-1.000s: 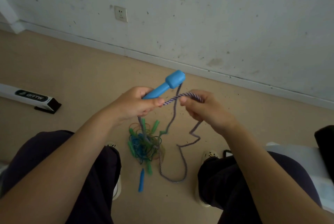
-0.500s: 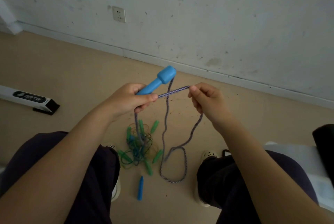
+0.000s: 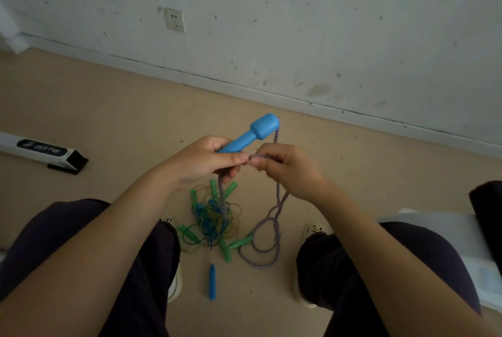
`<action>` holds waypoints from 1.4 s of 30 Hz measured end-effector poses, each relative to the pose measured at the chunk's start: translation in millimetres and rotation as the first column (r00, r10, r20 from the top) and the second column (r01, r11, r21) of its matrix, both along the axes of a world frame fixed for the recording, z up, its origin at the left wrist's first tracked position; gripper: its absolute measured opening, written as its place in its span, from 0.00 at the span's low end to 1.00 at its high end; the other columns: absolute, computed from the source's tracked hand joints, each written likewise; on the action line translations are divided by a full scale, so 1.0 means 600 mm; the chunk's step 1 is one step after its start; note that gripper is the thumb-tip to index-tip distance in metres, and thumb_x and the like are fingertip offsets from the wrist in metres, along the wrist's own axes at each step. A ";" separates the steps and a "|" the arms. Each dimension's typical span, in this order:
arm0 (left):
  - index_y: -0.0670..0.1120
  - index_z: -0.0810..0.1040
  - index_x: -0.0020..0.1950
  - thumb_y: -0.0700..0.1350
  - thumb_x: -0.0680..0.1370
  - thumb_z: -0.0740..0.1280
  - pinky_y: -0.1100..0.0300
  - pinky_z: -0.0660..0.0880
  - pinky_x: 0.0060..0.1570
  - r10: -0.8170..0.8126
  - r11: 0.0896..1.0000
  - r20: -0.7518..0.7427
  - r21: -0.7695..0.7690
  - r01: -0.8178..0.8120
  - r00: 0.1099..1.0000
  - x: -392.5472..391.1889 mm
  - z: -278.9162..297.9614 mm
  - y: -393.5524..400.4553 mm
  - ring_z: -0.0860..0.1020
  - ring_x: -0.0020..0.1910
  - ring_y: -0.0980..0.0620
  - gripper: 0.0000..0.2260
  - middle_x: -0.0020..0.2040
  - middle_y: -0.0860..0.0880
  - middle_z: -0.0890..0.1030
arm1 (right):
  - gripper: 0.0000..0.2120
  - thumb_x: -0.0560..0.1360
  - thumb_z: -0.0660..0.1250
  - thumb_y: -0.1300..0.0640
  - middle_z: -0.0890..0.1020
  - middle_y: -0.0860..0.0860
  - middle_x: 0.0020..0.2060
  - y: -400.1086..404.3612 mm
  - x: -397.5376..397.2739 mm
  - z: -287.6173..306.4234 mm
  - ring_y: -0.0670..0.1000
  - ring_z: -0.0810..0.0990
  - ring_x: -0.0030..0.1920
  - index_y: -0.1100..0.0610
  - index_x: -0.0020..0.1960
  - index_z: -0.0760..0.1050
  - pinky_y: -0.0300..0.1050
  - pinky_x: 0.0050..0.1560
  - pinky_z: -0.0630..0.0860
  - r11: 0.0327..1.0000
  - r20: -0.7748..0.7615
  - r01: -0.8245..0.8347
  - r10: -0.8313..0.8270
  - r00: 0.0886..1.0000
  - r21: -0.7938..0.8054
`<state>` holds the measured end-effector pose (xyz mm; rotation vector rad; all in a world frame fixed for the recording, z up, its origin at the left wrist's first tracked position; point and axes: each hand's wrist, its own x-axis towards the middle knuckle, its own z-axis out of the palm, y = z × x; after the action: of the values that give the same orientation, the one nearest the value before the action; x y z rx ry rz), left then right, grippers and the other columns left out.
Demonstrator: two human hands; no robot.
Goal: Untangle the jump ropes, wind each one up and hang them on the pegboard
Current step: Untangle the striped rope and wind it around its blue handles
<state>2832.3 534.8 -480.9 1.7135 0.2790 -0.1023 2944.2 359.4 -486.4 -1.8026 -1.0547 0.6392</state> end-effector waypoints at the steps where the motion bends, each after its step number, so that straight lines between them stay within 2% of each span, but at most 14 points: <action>1: 0.41 0.79 0.48 0.46 0.78 0.69 0.54 0.76 0.40 0.017 1.000 -0.003 0.007 -0.017 1.000 0.000 0.000 0.008 0.76 0.35 0.49 0.08 0.34 0.48 0.78 | 0.10 0.78 0.67 0.58 0.68 0.42 0.25 -0.002 0.008 0.003 0.41 0.65 0.27 0.55 0.38 0.75 0.34 0.30 0.64 0.999 -0.025 0.043 -0.042 0.999 0.027; 4: 0.41 0.80 0.49 0.46 0.78 0.70 0.53 0.76 0.42 0.056 0.997 -0.013 0.051 -0.056 0.998 -0.002 0.000 0.027 0.77 0.35 0.49 0.08 0.34 0.48 0.79 | 0.12 0.79 0.66 0.59 0.68 0.42 0.23 -0.014 0.031 0.013 0.40 0.65 0.25 0.53 0.37 0.74 0.35 0.29 0.63 0.966 -0.043 0.235 -0.232 0.972 0.107; 7: 0.42 0.80 0.48 0.46 0.79 0.69 0.55 0.76 0.40 0.054 0.996 -0.019 0.076 -0.052 0.998 -0.006 0.001 0.030 0.76 0.34 0.49 0.07 0.33 0.48 0.78 | 0.13 0.80 0.66 0.56 0.69 0.48 0.25 -0.030 0.051 0.024 0.44 0.65 0.26 0.53 0.37 0.74 0.37 0.29 0.64 0.848 -0.057 0.490 -0.489 0.870 0.201; 9: 0.43 0.80 0.46 0.45 0.79 0.69 0.58 0.74 0.37 0.078 0.993 -0.006 0.093 -0.077 0.997 -0.008 0.003 0.028 0.74 0.31 0.52 0.06 0.31 0.49 0.77 | 0.13 0.80 0.66 0.53 0.70 0.51 0.26 -0.038 0.059 0.027 0.46 0.66 0.27 0.55 0.37 0.74 0.38 0.29 0.65 0.808 -0.049 0.551 -0.554 0.831 0.208; 12: 0.44 0.79 0.44 0.45 0.78 0.69 0.64 0.68 0.31 0.144 0.985 0.030 0.096 -0.146 0.989 -0.006 0.005 0.021 0.68 0.26 0.57 0.06 0.28 0.53 0.72 | 0.14 0.79 0.67 0.51 0.75 0.51 0.26 -0.038 0.048 0.025 0.49 0.70 0.27 0.60 0.40 0.77 0.40 0.28 0.68 0.900 -0.040 0.412 -0.410 0.911 0.145; 15: 0.44 0.78 0.44 0.44 0.78 0.69 0.65 0.64 0.28 0.113 0.993 0.050 0.029 -0.115 0.992 -0.005 0.006 0.008 0.65 0.25 0.57 0.05 0.28 0.53 0.69 | 0.14 0.73 0.71 0.49 0.74 0.49 0.27 -0.027 0.022 0.020 0.46 0.70 0.27 0.61 0.42 0.79 0.38 0.29 0.69 0.976 -0.066 0.201 -0.196 0.978 0.078; 19: 0.46 0.78 0.43 0.41 0.80 0.67 0.67 0.61 0.26 -0.007 1.000 0.027 -0.017 0.007 1.000 -0.004 0.004 -0.015 0.64 0.25 0.58 0.06 0.28 0.52 0.68 | 0.17 0.69 0.74 0.47 0.72 0.53 0.29 -0.010 -0.001 0.009 0.50 0.67 0.30 0.61 0.43 0.80 0.45 0.32 0.65 0.999 -0.107 0.022 -0.018 0.994 0.042; 22: 0.46 0.78 0.43 0.42 0.80 0.66 0.67 0.61 0.26 -0.077 0.996 0.027 -0.045 0.078 0.997 -0.006 0.006 -0.020 0.64 0.26 0.57 0.07 0.28 0.51 0.69 | 0.12 0.73 0.73 0.54 0.68 0.47 0.27 -0.007 -0.009 0.008 0.45 0.64 0.29 0.62 0.39 0.78 0.38 0.31 0.62 0.998 -0.092 -0.066 0.068 0.993 0.023; 25: 0.48 0.81 0.43 0.48 0.77 0.71 0.66 0.66 0.29 -0.098 0.994 0.031 -0.052 0.099 0.995 -0.004 0.007 -0.007 0.66 0.27 0.55 0.05 0.29 0.51 0.71 | 0.10 0.76 0.70 0.57 0.67 0.43 0.24 -0.005 -0.001 0.009 0.43 0.63 0.26 0.61 0.39 0.78 0.35 0.29 0.61 1.000 -0.125 -0.007 0.010 0.992 0.025; 28: 0.42 0.80 0.49 0.50 0.76 0.71 0.61 0.69 0.35 0.000 1.000 -0.004 0.014 0.000 1.000 -0.004 0.006 0.022 0.69 0.28 0.54 0.11 0.30 0.51 0.73 | 0.10 0.77 0.69 0.57 0.69 0.42 0.23 -0.012 0.019 0.022 0.41 0.65 0.25 0.59 0.38 0.77 0.33 0.28 0.63 0.980 -0.106 0.181 -0.172 0.979 0.081; 33: 0.41 0.80 0.49 0.46 0.78 0.69 0.58 0.70 0.37 0.094 0.993 0.009 0.065 -0.095 0.995 -0.008 0.003 0.039 0.70 0.28 0.53 0.08 0.30 0.50 0.74 | 0.14 0.78 0.68 0.51 0.69 0.47 0.24 -0.039 0.057 0.029 0.44 0.65 0.26 0.56 0.35 0.76 0.36 0.28 0.65 0.847 -0.065 0.505 -0.502 0.863 0.166; 35: 0.42 0.80 0.47 0.45 0.79 0.69 0.59 0.69 0.35 0.110 0.989 0.018 0.101 -0.112 0.994 -0.008 0.000 0.034 0.69 0.27 0.55 0.06 0.29 0.53 0.73 | 0.14 0.78 0.68 0.51 0.72 0.49 0.24 -0.040 0.053 0.029 0.46 0.66 0.26 0.58 0.37 0.77 0.38 0.28 0.66 0.875 -0.084 0.463 -0.455 0.887 0.142; 38: 0.43 0.79 0.46 0.43 0.79 0.69 0.64 0.67 0.31 0.137 0.986 0.047 0.085 -0.140 0.990 -0.006 -0.001 0.020 0.68 0.26 0.58 0.04 0.28 0.55 0.72 | 0.15 0.76 0.68 0.48 0.75 0.50 0.25 -0.034 0.034 0.029 0.48 0.68 0.26 0.61 0.41 0.79 0.39 0.27 0.67 0.956 -0.166 0.276 -0.257 0.952 0.099; 42: 0.42 0.79 0.49 0.42 0.78 0.71 0.66 0.68 0.30 0.099 0.993 0.052 0.063 -0.102 0.994 -0.002 -0.005 -0.008 0.69 0.28 0.58 0.04 0.32 0.51 0.74 | 0.15 0.79 0.64 0.49 0.74 0.51 0.27 -0.018 0.007 0.015 0.46 0.68 0.26 0.61 0.45 0.80 0.37 0.28 0.66 0.997 -0.222 0.070 -0.075 0.972 -0.029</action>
<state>2830.9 530.0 -483.6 1.7614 0.3354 0.0227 2948.1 348.7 -477.4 -1.7327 -0.8302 0.7899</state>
